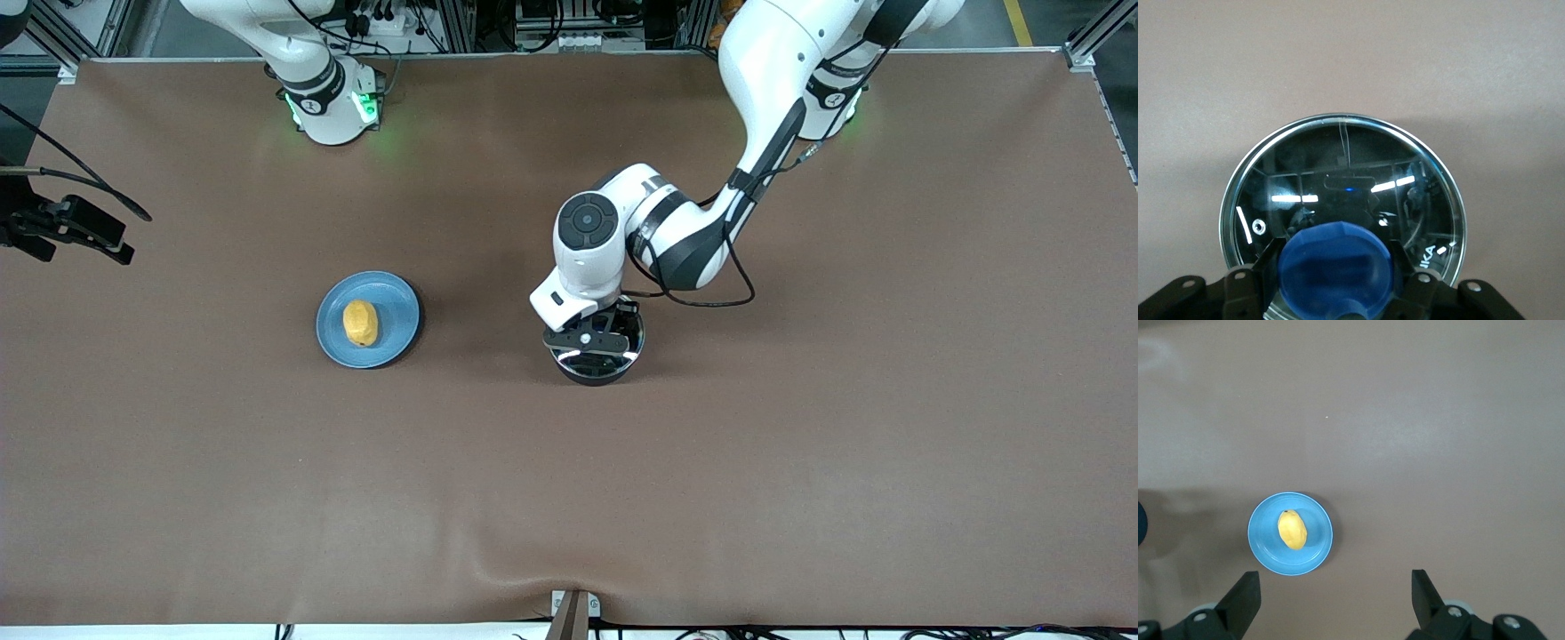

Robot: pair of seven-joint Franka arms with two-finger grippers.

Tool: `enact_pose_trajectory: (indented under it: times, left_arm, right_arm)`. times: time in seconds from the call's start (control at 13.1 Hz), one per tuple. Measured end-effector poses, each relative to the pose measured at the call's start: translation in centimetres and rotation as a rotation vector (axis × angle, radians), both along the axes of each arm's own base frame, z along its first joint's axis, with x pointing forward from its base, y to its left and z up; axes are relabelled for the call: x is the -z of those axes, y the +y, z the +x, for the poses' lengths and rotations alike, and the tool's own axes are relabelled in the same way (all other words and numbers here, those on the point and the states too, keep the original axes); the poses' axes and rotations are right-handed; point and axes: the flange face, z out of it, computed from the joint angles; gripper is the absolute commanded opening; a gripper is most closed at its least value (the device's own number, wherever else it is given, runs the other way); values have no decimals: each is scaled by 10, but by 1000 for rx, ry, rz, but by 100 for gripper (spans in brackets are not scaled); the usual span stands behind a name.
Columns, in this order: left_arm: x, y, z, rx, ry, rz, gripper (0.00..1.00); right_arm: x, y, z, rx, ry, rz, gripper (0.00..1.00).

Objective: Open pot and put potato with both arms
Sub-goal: 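Lift the lid off the pot while the right gripper reaches the potato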

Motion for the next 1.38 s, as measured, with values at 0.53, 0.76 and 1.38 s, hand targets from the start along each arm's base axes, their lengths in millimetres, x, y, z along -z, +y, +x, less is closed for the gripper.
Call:
enact_pose_trajectory:
  times: [0.53,0.76,1.38]
  left_arm:
    - [-93,70,53,-128,-18,-104,0]
    - [-124,118,68,-97,25,-83,0]
    - [-68,264,101,-25,161,115,0]
  right_arm:
    - [0,0,0,0,0,0,100]
    - [3,2,0,-3,6,0,100]
    - [101,76,11,-93,61,-3,100]
